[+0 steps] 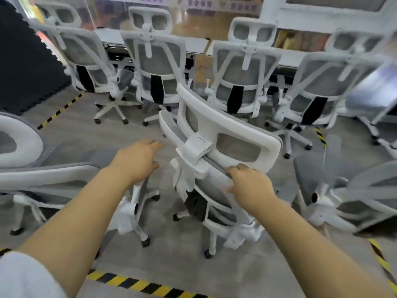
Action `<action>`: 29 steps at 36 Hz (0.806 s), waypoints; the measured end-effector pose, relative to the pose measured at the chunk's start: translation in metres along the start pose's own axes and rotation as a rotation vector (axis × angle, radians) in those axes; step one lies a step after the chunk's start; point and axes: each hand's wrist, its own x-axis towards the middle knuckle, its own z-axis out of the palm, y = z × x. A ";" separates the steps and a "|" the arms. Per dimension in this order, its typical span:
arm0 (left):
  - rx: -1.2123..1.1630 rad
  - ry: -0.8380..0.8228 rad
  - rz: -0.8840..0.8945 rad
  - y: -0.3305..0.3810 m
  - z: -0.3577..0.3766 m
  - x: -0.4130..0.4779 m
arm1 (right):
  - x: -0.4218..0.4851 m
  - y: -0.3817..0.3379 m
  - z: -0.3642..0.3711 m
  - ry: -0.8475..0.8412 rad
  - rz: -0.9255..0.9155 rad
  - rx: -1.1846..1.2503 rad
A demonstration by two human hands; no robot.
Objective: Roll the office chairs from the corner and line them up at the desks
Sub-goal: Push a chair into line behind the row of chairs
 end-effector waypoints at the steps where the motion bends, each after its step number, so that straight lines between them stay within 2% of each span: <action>1: -0.013 0.015 0.029 0.003 0.001 0.003 | -0.005 0.004 0.001 0.011 0.021 0.009; 10: -0.068 0.092 0.243 0.032 0.013 0.023 | -0.038 0.038 0.005 0.035 0.206 0.010; 16: -0.152 0.082 0.275 0.044 0.031 0.024 | -0.045 0.072 0.015 0.106 0.299 0.069; 25: -0.206 0.194 0.308 0.069 0.041 0.036 | -0.020 0.111 0.013 0.154 0.308 0.140; 29: -0.230 0.168 0.284 0.071 0.040 0.048 | -0.012 0.124 0.014 0.153 0.308 0.140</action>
